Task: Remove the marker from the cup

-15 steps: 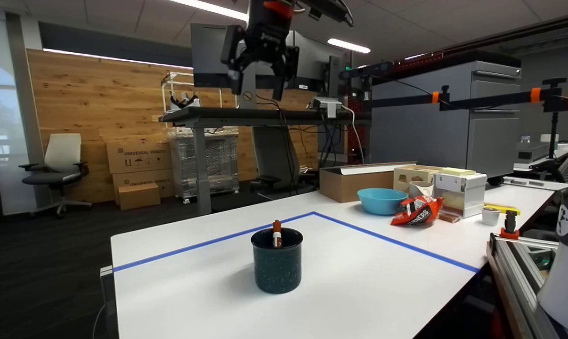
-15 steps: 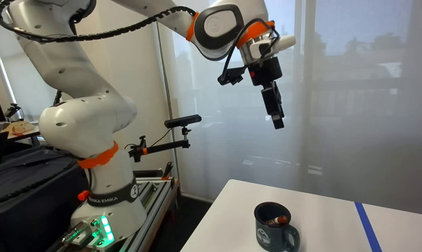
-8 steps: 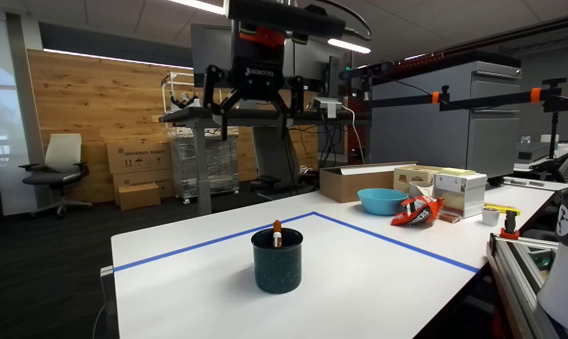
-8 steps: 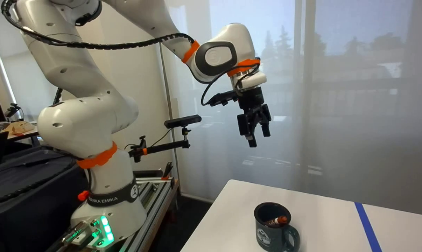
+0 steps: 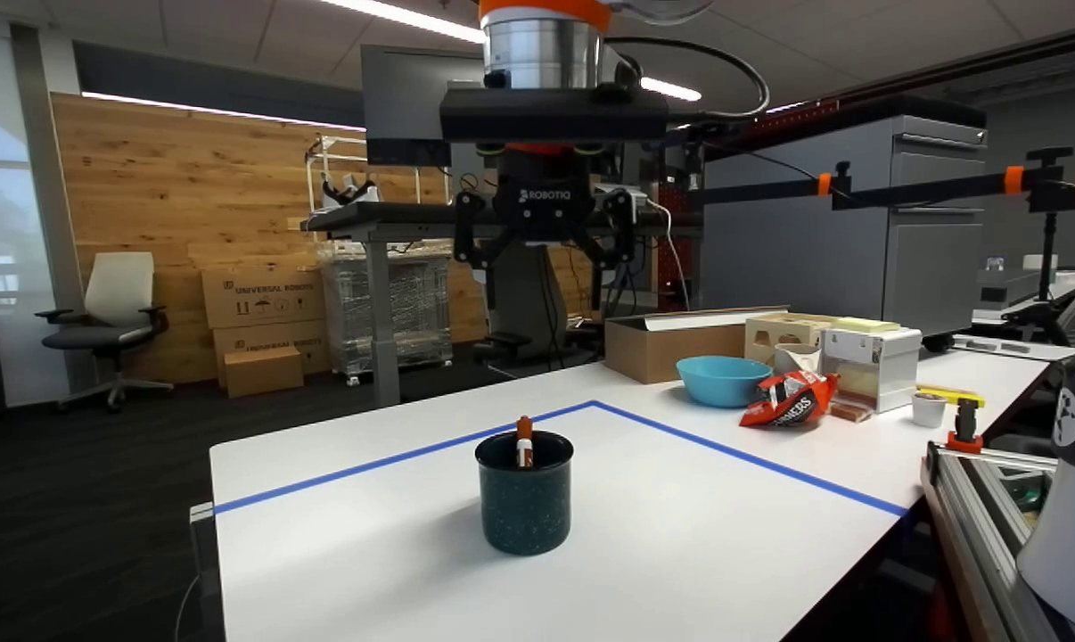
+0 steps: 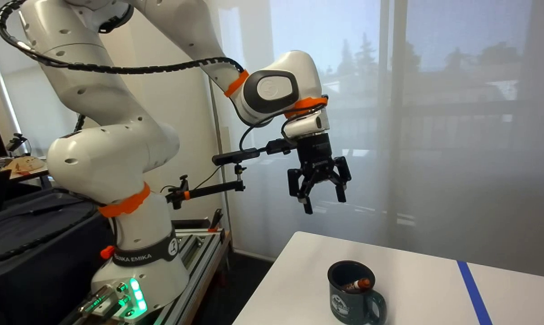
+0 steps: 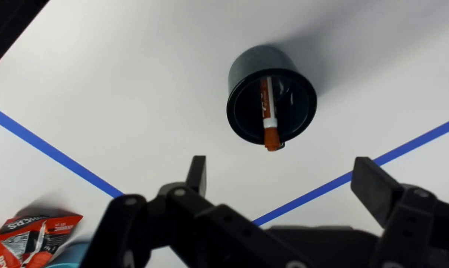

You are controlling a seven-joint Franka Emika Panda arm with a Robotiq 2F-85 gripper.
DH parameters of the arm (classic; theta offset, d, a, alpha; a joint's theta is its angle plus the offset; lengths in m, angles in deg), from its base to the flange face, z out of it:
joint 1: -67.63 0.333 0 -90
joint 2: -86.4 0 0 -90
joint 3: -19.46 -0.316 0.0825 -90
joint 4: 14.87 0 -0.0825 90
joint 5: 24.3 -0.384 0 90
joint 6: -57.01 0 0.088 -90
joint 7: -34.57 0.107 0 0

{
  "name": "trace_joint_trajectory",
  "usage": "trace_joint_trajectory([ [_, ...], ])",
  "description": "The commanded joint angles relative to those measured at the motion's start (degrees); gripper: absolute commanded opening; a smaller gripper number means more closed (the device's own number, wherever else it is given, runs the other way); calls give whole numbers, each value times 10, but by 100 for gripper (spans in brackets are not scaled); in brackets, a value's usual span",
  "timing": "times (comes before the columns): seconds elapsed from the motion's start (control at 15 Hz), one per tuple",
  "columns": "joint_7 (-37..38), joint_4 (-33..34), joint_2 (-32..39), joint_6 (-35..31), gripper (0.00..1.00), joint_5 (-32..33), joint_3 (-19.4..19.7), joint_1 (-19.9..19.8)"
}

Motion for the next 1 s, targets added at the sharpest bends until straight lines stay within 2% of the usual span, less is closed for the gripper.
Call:
trace_joint_trajectory([
  [0.0, 143, 1, 16, -46, 100, 116, -13, -50],
  [0.2, 217, 1, 45, -72, 100, 202, -4, -70],
  [0.27, 230, 0, 56, -85, 100, 215, -24, -96],
  [0.4, 263, 0, 79, -110, 100, 252, -30, -113],
  [0.93, 353, 12, 147, -165, 100, 379, -40, -162],
])
